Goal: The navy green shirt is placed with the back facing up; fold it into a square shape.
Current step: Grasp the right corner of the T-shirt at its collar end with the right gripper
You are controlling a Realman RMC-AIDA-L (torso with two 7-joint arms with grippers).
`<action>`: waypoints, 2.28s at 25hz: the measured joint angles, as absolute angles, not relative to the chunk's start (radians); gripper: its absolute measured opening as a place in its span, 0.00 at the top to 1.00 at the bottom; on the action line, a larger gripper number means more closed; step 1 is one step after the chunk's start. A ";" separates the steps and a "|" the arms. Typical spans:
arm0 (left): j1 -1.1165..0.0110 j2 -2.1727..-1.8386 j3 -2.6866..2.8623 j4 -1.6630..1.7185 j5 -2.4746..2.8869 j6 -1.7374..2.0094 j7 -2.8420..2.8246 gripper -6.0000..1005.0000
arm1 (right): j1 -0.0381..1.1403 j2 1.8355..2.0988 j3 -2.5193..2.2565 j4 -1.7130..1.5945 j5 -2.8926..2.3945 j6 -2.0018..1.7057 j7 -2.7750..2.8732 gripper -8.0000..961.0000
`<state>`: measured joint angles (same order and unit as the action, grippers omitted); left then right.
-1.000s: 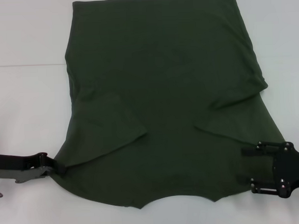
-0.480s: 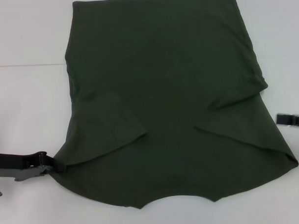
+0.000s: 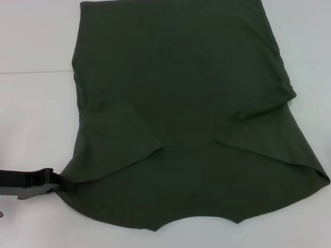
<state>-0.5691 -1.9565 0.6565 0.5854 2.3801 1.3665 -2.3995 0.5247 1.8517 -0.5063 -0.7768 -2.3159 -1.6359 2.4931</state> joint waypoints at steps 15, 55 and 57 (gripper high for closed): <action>-0.565 -1.956 0.659 0.588 2.384 1.367 -2.395 0.93 | 0.612 1.869 -0.531 -0.782 -2.605 -1.611 2.581 0.03; -0.561 -1.959 0.662 0.585 2.381 1.361 -2.383 0.94 | 0.643 1.943 -0.695 -0.713 -2.614 -1.419 2.534 0.04; -0.561 -1.960 0.660 0.585 2.383 1.361 -2.382 0.94 | 0.641 1.943 -0.695 -0.713 -2.613 -1.417 2.534 0.04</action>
<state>-0.5614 -1.9604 0.6600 0.5848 2.3831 1.3605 -2.3823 0.6414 1.9426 -0.6947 -0.7134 -2.6130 -1.4173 2.5340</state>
